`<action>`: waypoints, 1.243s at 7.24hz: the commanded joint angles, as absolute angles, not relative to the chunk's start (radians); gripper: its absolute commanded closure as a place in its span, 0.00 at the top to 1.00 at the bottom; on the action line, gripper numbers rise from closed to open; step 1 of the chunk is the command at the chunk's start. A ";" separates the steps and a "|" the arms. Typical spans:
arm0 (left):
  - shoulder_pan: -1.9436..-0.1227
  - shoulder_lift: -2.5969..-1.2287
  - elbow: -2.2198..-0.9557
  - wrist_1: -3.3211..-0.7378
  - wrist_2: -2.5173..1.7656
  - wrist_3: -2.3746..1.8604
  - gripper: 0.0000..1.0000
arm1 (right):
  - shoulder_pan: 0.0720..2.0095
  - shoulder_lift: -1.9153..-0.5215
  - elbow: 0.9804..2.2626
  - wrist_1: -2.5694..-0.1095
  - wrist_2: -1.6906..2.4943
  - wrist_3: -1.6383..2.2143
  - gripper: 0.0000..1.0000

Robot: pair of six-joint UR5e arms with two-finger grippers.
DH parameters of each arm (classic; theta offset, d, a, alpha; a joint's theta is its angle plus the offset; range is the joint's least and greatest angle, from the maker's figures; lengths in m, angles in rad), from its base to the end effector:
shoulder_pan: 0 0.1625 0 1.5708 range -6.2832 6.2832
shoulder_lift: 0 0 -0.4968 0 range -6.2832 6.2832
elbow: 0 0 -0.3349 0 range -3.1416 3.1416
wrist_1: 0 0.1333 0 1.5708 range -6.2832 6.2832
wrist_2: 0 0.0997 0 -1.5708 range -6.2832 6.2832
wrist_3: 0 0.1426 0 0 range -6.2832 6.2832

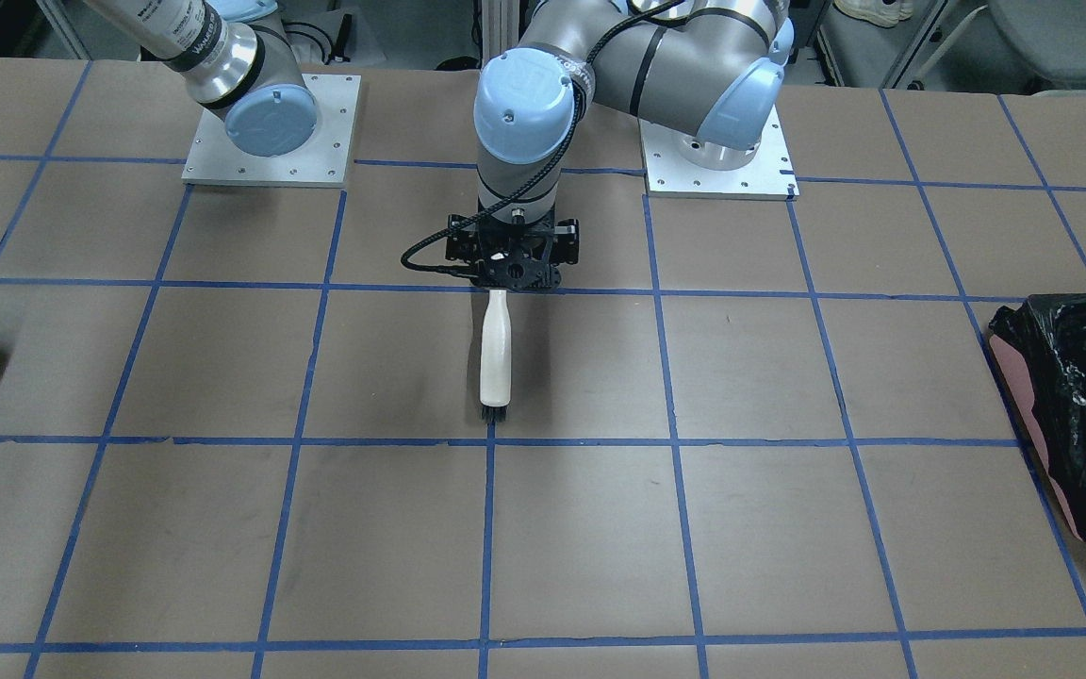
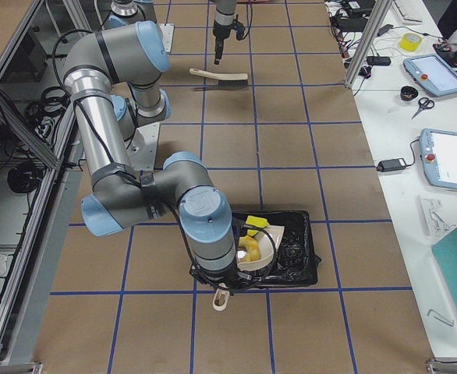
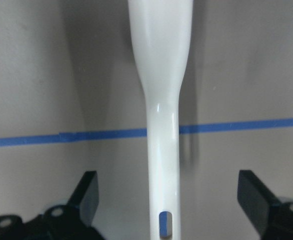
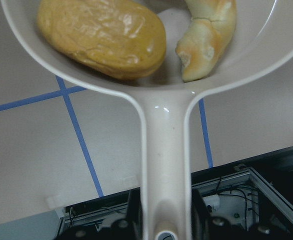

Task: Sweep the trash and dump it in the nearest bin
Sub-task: 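Lower the brush onto the table and open the left gripper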

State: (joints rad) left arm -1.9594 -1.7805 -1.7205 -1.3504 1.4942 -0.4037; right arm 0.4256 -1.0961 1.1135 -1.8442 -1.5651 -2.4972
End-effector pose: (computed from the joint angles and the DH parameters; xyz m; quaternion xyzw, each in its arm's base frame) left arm -0.3214 -0.4043 0.3760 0.0102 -0.9968 -0.0788 0.0085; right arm -0.5772 -0.4089 0.4858 0.6208 -0.7735 -0.0289 0.1244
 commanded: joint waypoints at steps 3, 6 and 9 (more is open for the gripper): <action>-1.660 -1.775 -1.592 -1.397 1.542 -0.095 1.00 | 0.471 -1.077 1.117 -1.936 -1.595 -2.494 0.03; -1.652 -1.744 -1.607 -1.472 1.539 -0.081 1.00 | 0.512 -1.066 1.121 -2.020 -1.710 -2.462 0.04; -1.658 -1.729 -1.618 -1.514 1.537 -0.081 1.00 | 0.526 -1.072 1.143 -2.022 -1.782 -2.410 0.05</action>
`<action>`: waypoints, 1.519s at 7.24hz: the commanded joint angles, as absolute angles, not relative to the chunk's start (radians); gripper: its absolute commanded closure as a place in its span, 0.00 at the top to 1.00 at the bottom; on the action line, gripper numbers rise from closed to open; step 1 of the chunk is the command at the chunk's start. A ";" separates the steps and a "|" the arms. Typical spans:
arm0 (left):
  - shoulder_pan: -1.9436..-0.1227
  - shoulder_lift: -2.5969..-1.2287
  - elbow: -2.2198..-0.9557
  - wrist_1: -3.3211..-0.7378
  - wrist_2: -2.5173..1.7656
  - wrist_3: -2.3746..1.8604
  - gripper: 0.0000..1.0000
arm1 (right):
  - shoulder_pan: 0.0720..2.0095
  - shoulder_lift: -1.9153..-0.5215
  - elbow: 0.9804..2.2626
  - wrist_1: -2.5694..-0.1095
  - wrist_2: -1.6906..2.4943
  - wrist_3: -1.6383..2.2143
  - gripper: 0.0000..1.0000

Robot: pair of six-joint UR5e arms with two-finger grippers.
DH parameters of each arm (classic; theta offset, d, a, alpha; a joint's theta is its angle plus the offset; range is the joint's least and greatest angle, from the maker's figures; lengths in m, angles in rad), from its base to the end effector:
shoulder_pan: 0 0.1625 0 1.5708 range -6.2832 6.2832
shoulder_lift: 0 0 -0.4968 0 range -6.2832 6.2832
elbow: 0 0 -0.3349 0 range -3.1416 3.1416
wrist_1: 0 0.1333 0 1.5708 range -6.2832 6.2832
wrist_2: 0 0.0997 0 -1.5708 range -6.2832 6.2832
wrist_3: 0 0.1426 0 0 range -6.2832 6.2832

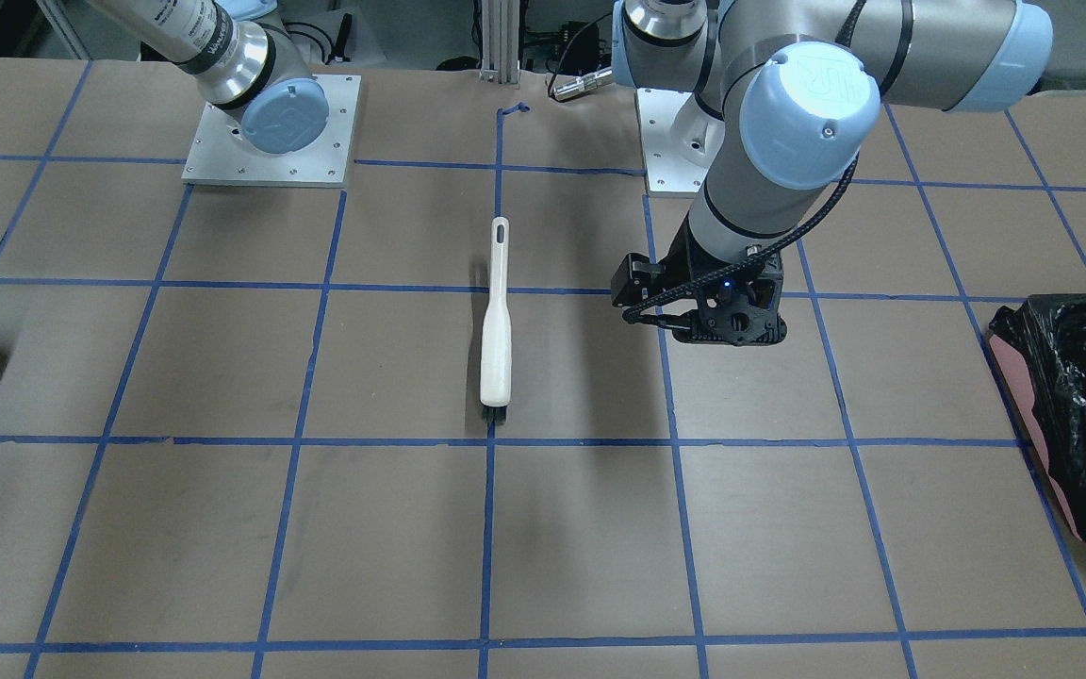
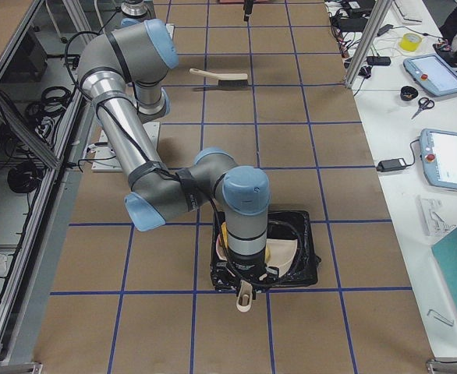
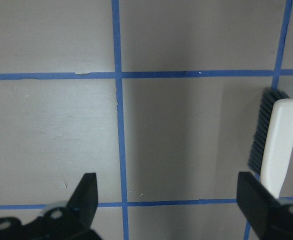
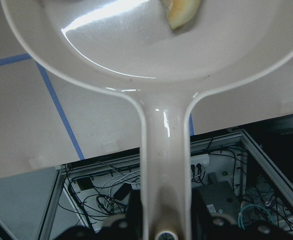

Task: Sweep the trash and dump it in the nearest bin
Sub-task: 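Raise the left gripper away while the right gripper holds the emptied dustpan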

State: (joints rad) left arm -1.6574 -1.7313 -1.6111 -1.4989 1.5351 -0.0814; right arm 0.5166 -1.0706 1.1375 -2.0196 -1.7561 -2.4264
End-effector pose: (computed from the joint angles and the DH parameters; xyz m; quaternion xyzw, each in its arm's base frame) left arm -0.1801 -0.4743 0.4320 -0.0014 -0.9978 -0.0657 0.0123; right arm -0.5707 -0.4473 0.4831 0.6058 -0.7675 -0.1214 0.1709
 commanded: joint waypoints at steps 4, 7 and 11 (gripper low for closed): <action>-1.657 -1.729 -1.629 -1.513 1.528 -0.081 1.00 | 0.551 -1.081 1.158 -2.088 -1.873 -2.289 0.05; -1.655 -1.724 -1.612 -1.511 1.515 -0.066 1.00 | 0.603 -1.126 1.195 -2.105 -1.956 -2.258 0.04; -1.593 -1.643 -1.594 -1.534 1.566 0.214 1.00 | 0.604 -1.189 1.275 -2.129 -2.015 -2.246 0.02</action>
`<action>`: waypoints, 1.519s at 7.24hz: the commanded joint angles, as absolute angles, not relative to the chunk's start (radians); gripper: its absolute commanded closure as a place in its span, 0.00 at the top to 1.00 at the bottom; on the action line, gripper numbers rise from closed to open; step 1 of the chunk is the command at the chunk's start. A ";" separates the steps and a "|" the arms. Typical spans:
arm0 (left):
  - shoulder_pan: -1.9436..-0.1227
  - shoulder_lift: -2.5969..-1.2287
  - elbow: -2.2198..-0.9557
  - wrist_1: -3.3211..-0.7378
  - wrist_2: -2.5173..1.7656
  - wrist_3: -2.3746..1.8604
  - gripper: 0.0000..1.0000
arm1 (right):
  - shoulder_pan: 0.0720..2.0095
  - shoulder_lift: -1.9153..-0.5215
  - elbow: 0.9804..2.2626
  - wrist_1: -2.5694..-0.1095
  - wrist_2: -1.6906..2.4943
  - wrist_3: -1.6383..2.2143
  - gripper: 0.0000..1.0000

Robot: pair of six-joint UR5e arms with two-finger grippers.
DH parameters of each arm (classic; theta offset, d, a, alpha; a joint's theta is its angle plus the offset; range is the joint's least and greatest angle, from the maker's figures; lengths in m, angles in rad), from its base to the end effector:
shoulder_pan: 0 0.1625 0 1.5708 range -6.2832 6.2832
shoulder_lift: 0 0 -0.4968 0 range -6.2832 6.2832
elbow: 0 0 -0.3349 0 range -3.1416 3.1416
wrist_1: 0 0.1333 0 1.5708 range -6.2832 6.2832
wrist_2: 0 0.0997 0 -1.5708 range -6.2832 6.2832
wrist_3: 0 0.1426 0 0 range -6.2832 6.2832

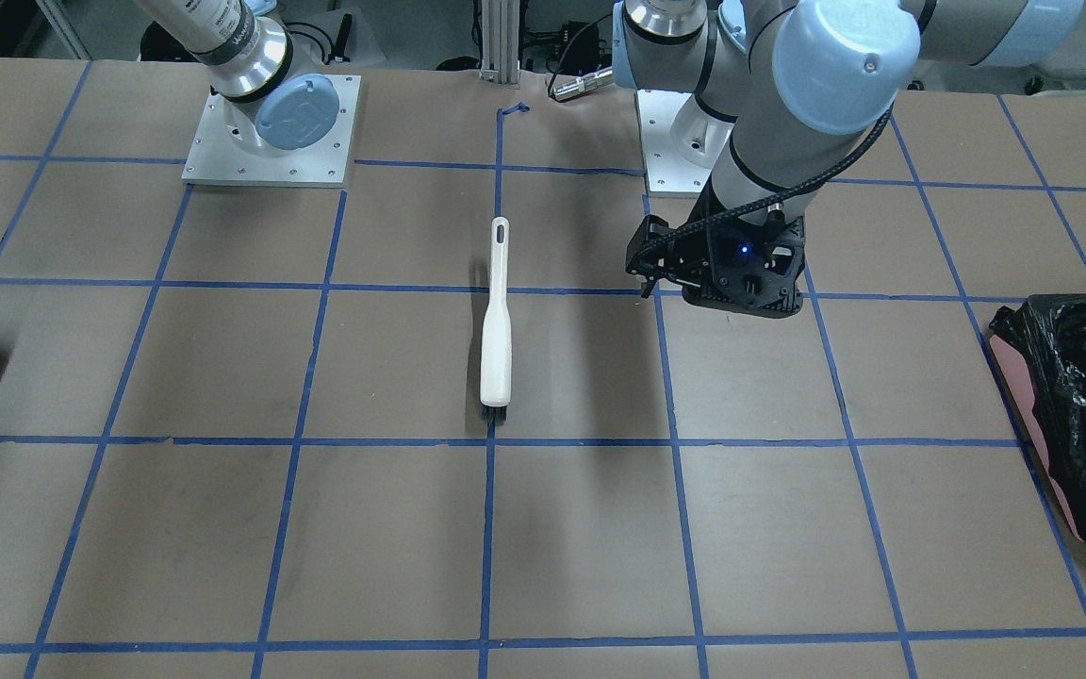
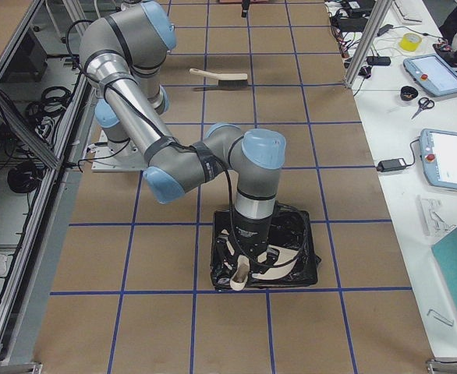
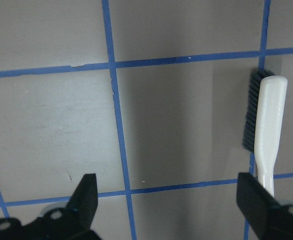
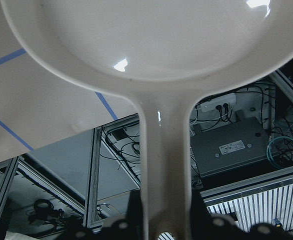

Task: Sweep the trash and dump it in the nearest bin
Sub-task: 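Raise the left gripper away while the right gripper holds the emptied dustpan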

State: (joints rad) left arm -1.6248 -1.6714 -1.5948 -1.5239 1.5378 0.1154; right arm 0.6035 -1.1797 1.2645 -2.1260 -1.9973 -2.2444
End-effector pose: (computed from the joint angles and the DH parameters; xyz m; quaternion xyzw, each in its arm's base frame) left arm -0.1632 -0.4624 0.4653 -0.0839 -0.9956 -0.0383 0.0177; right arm -0.5101 -0.4419 0.5229 0.5269 -0.7926 -0.2137 0.2204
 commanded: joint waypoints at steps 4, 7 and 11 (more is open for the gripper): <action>-1.569 -1.621 -1.595 -1.560 1.571 0.209 1.00 | 0.673 -1.238 1.275 -2.029 -1.803 -2.096 0.01; -1.528 -1.618 -1.594 -1.548 1.583 0.218 1.00 | 0.884 -1.246 1.275 -1.921 -1.720 -1.727 0.02; -1.525 -1.591 -1.605 -1.555 1.591 0.207 1.00 | 1.222 -1.213 1.310 -1.827 -1.658 -1.123 0.03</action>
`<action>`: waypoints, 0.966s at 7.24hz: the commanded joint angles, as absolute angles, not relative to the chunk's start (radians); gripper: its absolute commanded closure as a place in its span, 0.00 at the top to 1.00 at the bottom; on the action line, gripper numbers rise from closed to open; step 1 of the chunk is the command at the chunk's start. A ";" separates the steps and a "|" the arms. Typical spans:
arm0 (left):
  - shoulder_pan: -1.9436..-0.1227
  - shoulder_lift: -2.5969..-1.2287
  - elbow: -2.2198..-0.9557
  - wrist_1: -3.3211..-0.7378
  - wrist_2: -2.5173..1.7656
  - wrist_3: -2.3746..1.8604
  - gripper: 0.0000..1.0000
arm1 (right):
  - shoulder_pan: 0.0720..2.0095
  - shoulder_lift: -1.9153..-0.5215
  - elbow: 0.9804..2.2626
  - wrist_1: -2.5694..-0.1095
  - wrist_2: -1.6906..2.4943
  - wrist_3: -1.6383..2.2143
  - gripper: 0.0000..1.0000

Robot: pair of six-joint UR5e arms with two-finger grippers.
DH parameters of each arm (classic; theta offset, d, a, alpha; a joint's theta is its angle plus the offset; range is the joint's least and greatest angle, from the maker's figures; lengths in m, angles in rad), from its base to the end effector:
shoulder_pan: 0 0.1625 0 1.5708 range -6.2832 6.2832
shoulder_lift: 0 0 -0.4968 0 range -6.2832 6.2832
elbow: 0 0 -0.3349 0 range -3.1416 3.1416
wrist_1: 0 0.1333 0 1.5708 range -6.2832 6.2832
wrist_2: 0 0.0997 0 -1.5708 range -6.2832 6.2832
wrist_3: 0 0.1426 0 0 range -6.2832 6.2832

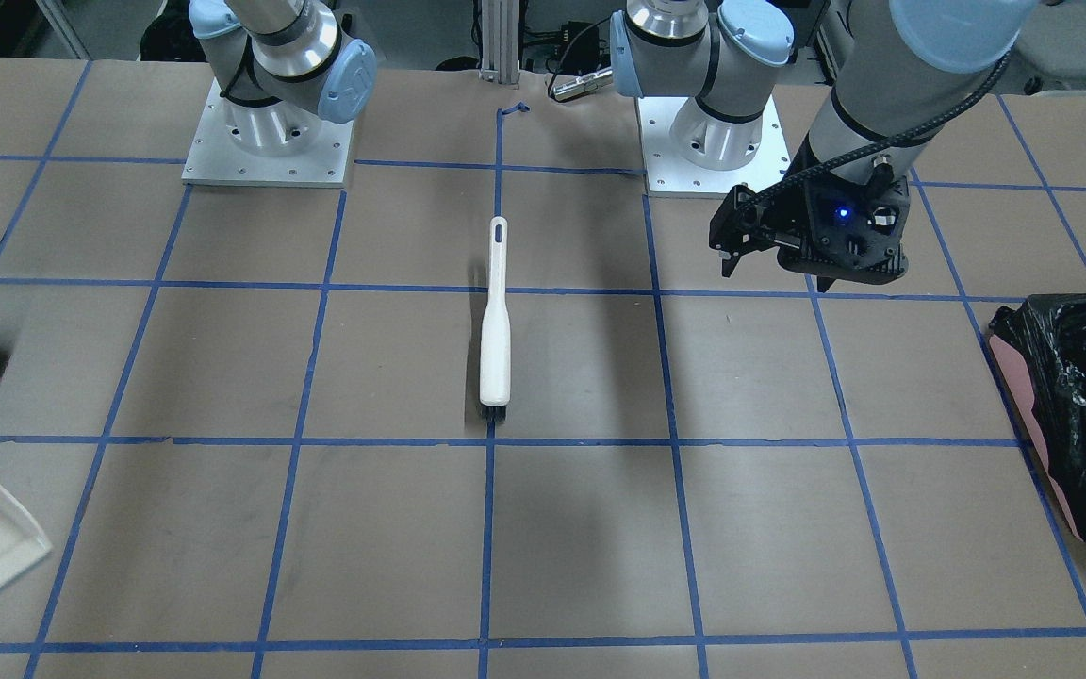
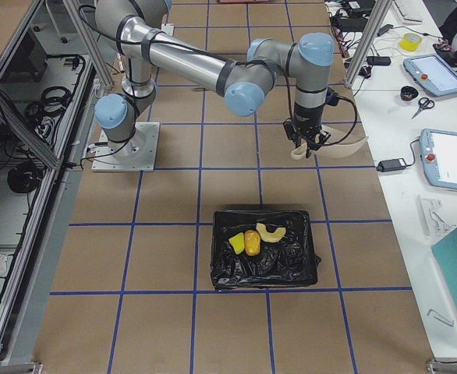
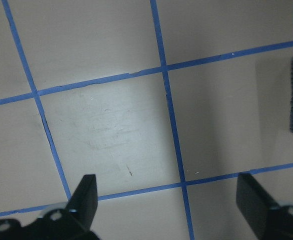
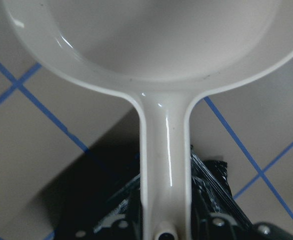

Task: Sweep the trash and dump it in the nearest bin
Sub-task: 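Carry the dustpan with the right gripper back toward the table center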

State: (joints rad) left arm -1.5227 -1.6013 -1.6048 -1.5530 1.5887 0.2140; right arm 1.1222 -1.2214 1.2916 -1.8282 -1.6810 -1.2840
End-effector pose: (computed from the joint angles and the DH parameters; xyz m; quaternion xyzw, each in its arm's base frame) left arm -0.1093 -0.4481 0.4904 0.0830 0.9962 0.0243 0.0058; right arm -0.1666 -0.6173 0.4851 0.3986 -0.9107 0.0187 0.1066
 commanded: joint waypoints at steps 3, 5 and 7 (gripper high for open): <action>-1.525 -1.591 -1.609 -1.559 1.591 0.204 1.00 | 1.453 -1.213 1.397 -1.824 -1.579 -0.605 0.03; -1.525 -1.591 -1.611 -1.560 1.591 0.206 1.00 | 1.605 -1.213 1.460 -1.828 -1.529 -0.261 0.02; -1.522 -1.591 -1.611 -1.559 1.591 0.206 1.00 | 1.759 -1.180 1.476 -1.885 -1.532 0.043 0.02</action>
